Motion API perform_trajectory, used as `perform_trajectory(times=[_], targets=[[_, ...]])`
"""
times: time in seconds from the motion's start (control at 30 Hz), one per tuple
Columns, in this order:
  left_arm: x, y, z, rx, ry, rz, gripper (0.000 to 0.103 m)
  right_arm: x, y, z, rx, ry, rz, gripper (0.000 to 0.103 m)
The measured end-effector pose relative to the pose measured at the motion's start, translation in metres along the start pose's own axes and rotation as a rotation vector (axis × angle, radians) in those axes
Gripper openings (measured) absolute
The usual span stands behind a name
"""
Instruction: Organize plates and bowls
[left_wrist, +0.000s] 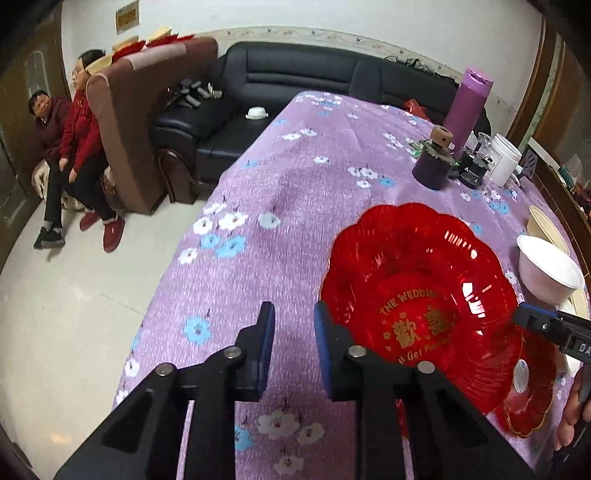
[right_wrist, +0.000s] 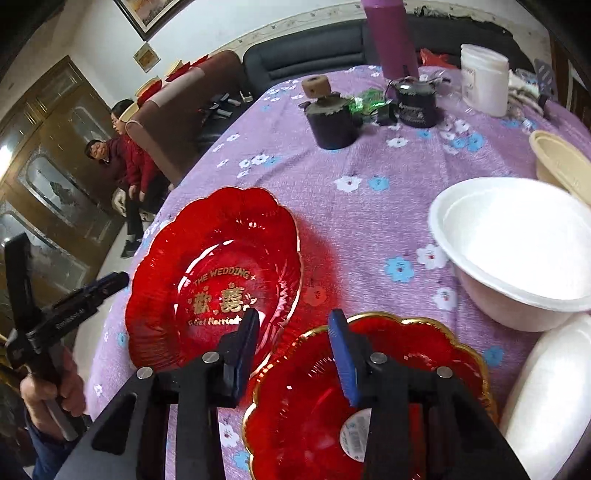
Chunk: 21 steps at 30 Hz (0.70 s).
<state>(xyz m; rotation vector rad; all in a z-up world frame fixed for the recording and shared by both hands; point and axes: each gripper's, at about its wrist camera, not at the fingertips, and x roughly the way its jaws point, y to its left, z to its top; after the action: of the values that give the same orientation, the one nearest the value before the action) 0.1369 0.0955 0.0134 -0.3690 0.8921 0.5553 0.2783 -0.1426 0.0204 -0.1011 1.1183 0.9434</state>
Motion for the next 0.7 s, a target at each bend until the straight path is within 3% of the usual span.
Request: perform_trajectory(times=[0.07, 0.13, 0.43, 0.53, 0.63, 0.7], targets=[[0.003, -0.003, 0.0, 0.017, 0.001, 0.017, 0.003, 0.005, 0.002, 0.0, -0.008, 0.006, -0.005, 0.024], [0.01, -0.005, -0.002, 0.016, 0.019, 0.003, 0.002, 0.009, 0.006, 0.0, -0.022, 0.009, -0.008, 0.017], [-0.006, -0.012, -0.018, 0.055, -0.039, 0.03, 0.0, 0.006, 0.017, -0.011, -0.057, -0.034, -0.055, 0.016], [-0.021, -0.013, -0.025, 0.053, -0.051, -0.029, 0.0, -0.004, 0.028, -0.017, -0.082, -0.057, -0.042, 0.016], [-0.029, -0.019, -0.035, 0.086, -0.068, 0.027, 0.0, -0.009, 0.043, -0.024, -0.111, -0.06, -0.005, 0.017], [-0.03, -0.013, -0.037, 0.052, -0.052, -0.006, 0.0, -0.004, 0.05, -0.029, -0.11, -0.041, -0.034, 0.016]])
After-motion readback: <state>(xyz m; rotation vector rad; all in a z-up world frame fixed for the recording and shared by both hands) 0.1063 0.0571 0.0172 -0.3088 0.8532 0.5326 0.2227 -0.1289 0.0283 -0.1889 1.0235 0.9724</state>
